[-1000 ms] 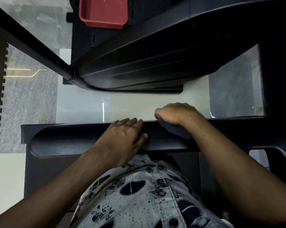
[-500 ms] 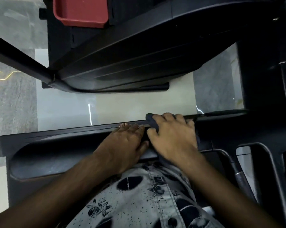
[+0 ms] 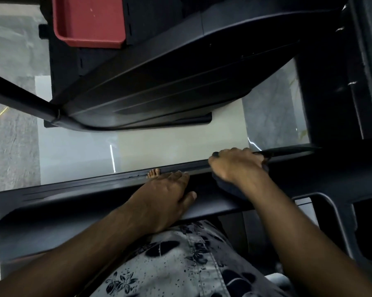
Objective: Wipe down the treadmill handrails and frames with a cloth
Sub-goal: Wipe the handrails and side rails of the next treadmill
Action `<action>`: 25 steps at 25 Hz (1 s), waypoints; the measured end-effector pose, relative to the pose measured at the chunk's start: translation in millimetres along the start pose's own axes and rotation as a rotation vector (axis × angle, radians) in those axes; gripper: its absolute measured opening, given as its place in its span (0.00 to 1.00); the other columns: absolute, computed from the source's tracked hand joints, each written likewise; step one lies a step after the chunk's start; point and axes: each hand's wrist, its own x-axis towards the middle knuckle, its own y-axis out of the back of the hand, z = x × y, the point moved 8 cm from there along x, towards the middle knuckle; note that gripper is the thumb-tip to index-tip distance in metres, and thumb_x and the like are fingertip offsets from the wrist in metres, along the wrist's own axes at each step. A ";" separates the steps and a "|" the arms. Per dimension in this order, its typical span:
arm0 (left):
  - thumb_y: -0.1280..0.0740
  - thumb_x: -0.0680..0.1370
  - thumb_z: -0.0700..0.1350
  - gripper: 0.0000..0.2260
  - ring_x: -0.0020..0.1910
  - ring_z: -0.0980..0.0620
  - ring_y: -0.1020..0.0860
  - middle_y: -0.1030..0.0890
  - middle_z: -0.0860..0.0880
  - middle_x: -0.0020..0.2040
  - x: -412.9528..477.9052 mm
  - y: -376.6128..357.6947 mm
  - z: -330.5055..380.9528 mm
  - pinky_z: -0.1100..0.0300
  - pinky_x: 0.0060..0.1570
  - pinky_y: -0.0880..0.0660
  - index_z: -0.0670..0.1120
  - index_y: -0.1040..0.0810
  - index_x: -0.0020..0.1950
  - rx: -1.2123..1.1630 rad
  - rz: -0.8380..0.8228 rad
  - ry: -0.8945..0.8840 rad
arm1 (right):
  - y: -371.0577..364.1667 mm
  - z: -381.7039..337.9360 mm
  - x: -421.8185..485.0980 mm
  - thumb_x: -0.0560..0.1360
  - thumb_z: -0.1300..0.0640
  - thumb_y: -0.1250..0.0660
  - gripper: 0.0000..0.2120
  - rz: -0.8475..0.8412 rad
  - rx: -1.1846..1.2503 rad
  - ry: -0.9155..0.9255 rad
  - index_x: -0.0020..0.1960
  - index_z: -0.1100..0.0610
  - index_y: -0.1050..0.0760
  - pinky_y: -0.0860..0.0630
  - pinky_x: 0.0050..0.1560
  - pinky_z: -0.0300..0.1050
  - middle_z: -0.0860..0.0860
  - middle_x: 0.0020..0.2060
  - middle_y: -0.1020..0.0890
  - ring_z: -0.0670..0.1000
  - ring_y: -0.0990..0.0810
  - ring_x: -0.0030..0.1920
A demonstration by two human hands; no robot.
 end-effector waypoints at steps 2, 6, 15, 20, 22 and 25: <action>0.50 0.82 0.58 0.27 0.73 0.48 0.34 0.32 0.45 0.75 8.6 -0.6 4.7 0.55 0.72 0.38 0.45 0.38 0.76 -0.043 0.000 -0.003 | -10.3 -13.7 -20.4 0.78 0.41 0.50 0.24 0.099 -0.079 0.122 0.68 0.49 0.28 0.37 0.62 0.64 0.53 0.65 0.26 0.59 0.31 0.65; 0.48 0.83 0.57 0.26 0.74 0.49 0.35 0.33 0.45 0.75 21.2 -3.3 17.1 0.54 0.73 0.39 0.44 0.38 0.76 -0.047 0.019 0.006 | 1.6 12.3 15.5 0.77 0.41 0.50 0.25 -0.042 0.019 0.033 0.65 0.50 0.25 0.36 0.54 0.60 0.54 0.64 0.23 0.59 0.28 0.60; 0.50 0.83 0.58 0.29 0.78 0.52 0.45 0.43 0.47 0.80 35.4 -5.5 44.5 0.59 0.76 0.50 0.46 0.47 0.80 -0.014 -0.020 -0.012 | 8.8 61.9 29.3 0.77 0.43 0.50 0.25 -0.049 -0.032 -0.006 0.68 0.49 0.27 0.35 0.64 0.64 0.55 0.67 0.25 0.61 0.30 0.65; 0.51 0.83 0.59 0.29 0.78 0.52 0.46 0.44 0.47 0.80 43.4 -7.2 50.7 0.57 0.77 0.50 0.46 0.49 0.80 -0.018 -0.033 -0.005 | 12.2 65.2 16.4 0.77 0.40 0.51 0.25 0.105 0.003 0.127 0.66 0.44 0.27 0.33 0.63 0.60 0.50 0.66 0.24 0.58 0.28 0.65; 0.51 0.83 0.59 0.29 0.78 0.52 0.46 0.44 0.47 0.80 45.6 -7.2 57.1 0.57 0.77 0.50 0.46 0.49 0.80 -0.017 -0.040 -0.003 | 11.7 81.6 31.9 0.77 0.41 0.51 0.25 -0.003 0.007 -0.015 0.66 0.48 0.26 0.35 0.64 0.62 0.53 0.66 0.25 0.60 0.30 0.65; 0.54 0.81 0.61 0.30 0.78 0.52 0.43 0.41 0.47 0.79 52.1 -7.8 61.5 0.60 0.76 0.49 0.46 0.46 0.80 -0.019 -0.032 -0.007 | 2.5 59.3 -2.7 0.77 0.39 0.50 0.24 0.164 -0.072 0.228 0.69 0.44 0.30 0.35 0.63 0.60 0.49 0.67 0.26 0.57 0.30 0.66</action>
